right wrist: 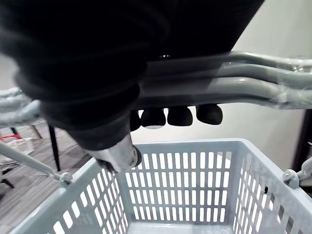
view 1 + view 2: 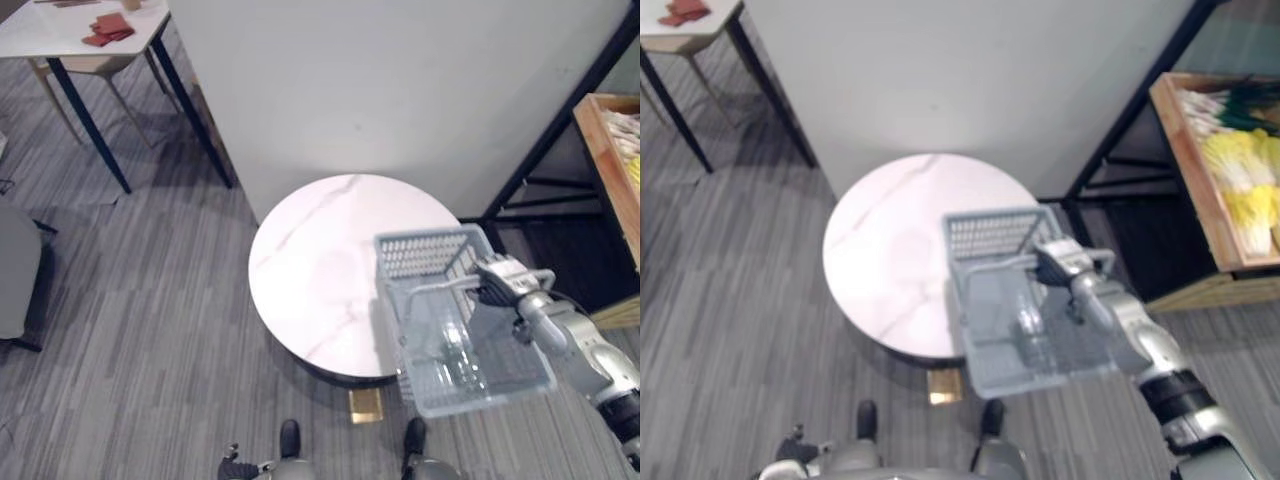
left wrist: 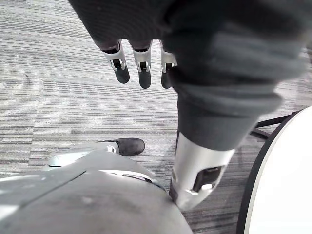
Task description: Pick vegetable in the basket
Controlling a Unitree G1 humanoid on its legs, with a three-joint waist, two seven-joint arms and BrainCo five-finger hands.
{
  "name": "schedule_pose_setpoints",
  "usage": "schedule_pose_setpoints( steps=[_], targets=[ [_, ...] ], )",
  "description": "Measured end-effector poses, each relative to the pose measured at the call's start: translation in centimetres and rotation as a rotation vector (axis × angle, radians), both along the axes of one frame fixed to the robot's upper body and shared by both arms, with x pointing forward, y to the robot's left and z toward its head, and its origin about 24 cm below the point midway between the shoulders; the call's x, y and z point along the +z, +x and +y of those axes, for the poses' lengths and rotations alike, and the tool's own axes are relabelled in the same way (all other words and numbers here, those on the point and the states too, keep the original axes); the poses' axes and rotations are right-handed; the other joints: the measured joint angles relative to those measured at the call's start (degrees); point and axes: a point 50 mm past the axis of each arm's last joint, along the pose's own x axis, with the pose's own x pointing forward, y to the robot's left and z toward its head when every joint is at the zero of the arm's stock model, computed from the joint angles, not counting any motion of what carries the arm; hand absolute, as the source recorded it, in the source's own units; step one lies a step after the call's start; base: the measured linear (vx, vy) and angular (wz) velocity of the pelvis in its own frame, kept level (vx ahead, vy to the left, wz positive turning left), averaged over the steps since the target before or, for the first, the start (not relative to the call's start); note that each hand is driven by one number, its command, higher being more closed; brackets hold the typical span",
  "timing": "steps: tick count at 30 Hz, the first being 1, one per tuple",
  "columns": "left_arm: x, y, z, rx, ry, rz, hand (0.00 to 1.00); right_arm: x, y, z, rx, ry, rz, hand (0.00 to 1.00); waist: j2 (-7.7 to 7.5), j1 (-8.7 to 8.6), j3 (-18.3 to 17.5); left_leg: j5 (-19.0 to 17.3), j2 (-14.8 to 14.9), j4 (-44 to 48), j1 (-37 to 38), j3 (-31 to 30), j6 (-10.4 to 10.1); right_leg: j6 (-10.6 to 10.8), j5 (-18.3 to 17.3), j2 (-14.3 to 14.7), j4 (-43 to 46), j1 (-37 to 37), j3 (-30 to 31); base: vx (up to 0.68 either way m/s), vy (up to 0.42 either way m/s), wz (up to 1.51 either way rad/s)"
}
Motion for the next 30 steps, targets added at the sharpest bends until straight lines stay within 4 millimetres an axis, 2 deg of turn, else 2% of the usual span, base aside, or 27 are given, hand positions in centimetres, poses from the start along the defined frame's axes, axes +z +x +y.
schedule_pose_setpoints(
  steps=[2,3,7,11,13,14,17,20,22,23,24,25,26,27,28,29,30],
  targets=[
    [-0.1,-0.3,-0.1,-0.005,-0.004,0.011,0.0,-0.9,-1.0,-1.3,-0.054,0.005,0.033,1.0,0.59,-0.36,-0.8,-0.5,-0.1,0.0,0.7,1.1,0.0,0.0,0.0,0.0,0.0,0.0,0.9,0.06,0.017,-0.29],
    [-0.3,-0.5,-0.4,-0.029,-0.007,0.026,0.0,-1.7,-1.8,-2.3,-0.101,0.011,0.057,1.0,1.34,-0.86,-1.4,-0.9,-0.1,0.0,1.3,1.8,0.1,0.0,0.0,0.0,0.0,0.2,1.6,0.06,0.017,-0.2],
    [-0.7,-1.2,-1.0,-0.04,-0.031,0.061,0.0,-2.9,-3.7,-4.2,-0.215,0.048,0.084,1.0,3.05,-2.44,-2.8,-1.7,0.0,0.0,2.5,3.6,-0.2,0.0,0.0,0.3,-0.1,0.1,3.3,0.05,0.008,-0.24],
    [-0.7,-1.6,-1.1,-0.04,-0.033,0.07,0.0,-4.2,-5.1,-5.2,-0.309,0.099,0.102,1.0,3.37,-3.44,-3.4,-2.5,0.0,0.0,3.9,5.2,-0.5,0.1,-0.1,0.5,-0.1,0.4,4.7,0.03,0.003,-0.22],
    [-0.8,-1.9,-1.1,-0.038,-0.033,0.076,0.0,-5.3,-5.9,-5.6,-0.359,0.119,0.128,1.0,3.13,-3.42,-4.1,-3.3,0.0,0.1,4.7,5.9,-0.6,0.3,-0.3,0.6,-0.2,0.8,5.3,0.03,0.011,-0.17],
    [-0.7,-1.9,-0.9,-0.038,-0.028,0.075,0.0,-5.9,-6.4,-5.6,-0.388,0.134,0.145,1.0,2.59,-3.48,-4.2,-5.5,0.2,4.3,3.5,6.0,-0.6,0.4,-0.3,0.4,0.0,0.9,5.9,0.02,0.02,-0.19],
    [-0.7,-1.9,-0.9,-0.036,-0.026,0.072,0.0,-6.4,-7.6,-6.6,-0.475,0.162,0.133,1.0,2.02,-3.69,-3.8,-10.8,1.0,13.9,1.0,6.1,0.0,0.5,-0.7,0.0,1.8,1.2,7.2,-0.01,0.038,-0.18],
    [-0.6,-1.7,-0.8,-0.038,-0.02,0.063,0.0,-6.2,-8.0,-7.1,-0.518,0.18,0.098,1.0,1.77,-4.75,-3.7,-13.0,0.9,17.5,0.0,6.9,0.6,0.8,-0.6,-0.6,3.1,0.4,8.5,-0.05,0.071,-0.28],
    [-0.1,-0.9,0.3,-0.046,0.015,0.035,0.0,-5.3,-8.1,-7.1,-0.582,0.24,0.005,1.0,-0.39,-5.69,-3.6,-17.3,0.5,26.2,-5.9,11.0,2.7,2.6,1.1,-1.5,4.8,-6.1,13.6,-0.17,0.153,-0.84],
    [0.1,-0.6,0.8,-0.05,0.031,0.024,0.0,-5.2,-8.0,-6.9,-0.587,0.253,-0.004,1.0,-1.53,-6.31,-3.1,-18.3,-0.4,28.2,-7.0,11.2,3.7,2.8,1.4,-2.0,5.4,-7.6,15.0,-0.21,0.203,-0.93],
    [0.6,-0.2,2.0,-0.056,0.068,0.014,0.0,-5.3,-7.8,-6.3,-0.6,0.282,-0.022,1.0,-4.07,-6.21,-1.9,-19.9,-3.2,28.3,-6.8,11.4,6.3,1.5,1.6,-3.6,1.0,-6.8,15.9,-0.28,0.264,-1.34],
    [0.8,0.3,2.4,-0.042,0.088,0.002,0.0,-5.6,-7.6,-5.9,-0.611,0.302,-0.018,1.0,-3.2,-5.58,-1.0,-19.2,-0.5,26.3,-5.3,16.3,7.8,-5.8,-4.4,-4.1,3.8,-8.1,6.9,-0.24,0.228,-1.44],
    [0.8,0.3,2.5,-0.032,0.09,0.0,0.0,-5.5,-7.4,-5.6,-0.602,0.307,-0.021,1.0,-1.83,-5.26,-0.2,-18.8,1.3,26.0,-5.2,17.7,7.9,-7.8,-4.9,-3.6,10.5,-10.2,2.8,-0.25,0.198,-1.44],
    [0.9,0.2,3.0,-0.016,0.102,-0.002,0.0,-5.5,-7.2,-5.4,-0.594,0.309,-0.024,1.0,-1.64,-5.84,0.3,-17.5,3.0,24.6,-3.7,19.4,7.9,-9.4,-6.1,-3.7,25.0,-12.1,-2.7,-0.16,0.161,-1.0],
    [1.0,-0.2,3.3,-0.017,0.11,0.009,0.0,-5.6,-7.2,-5.4,-0.597,0.31,-0.023,1.0,-1.69,-5.89,0.5,-16.6,3.1,22.8,-2.3,21.2,8.1,-10.1,-6.9,-4.5,32.3,-11.4,-5.5,-0.24,0.223,-1.14],
    [0.9,-0.5,3.4,-0.02,0.113,0.022,0.0,-5.4,-7.2,-5.5,-0.598,0.305,-0.035,1.0,-2.35,-5.97,0.2,-15.7,3.0,21.0,-0.6,23.9,8.6,-10.9,-7.5,-5.9,38.3,-9.0,-8.2,-0.18,0.171,-0.93],
    [0.9,-0.6,3.4,-0.02,0.112,0.025,0.0,-5.2,-7.1,-5.5,-0.596,0.304,-0.04,1.0,-2.56,-5.72,0.1,-15.4,3.0,20.5,-0.2,25.3,8.8,-11.0,-7.6,-6.5,40.3,-7.9,-8.8,-0.2,0.118,-1.15]
  ],
)
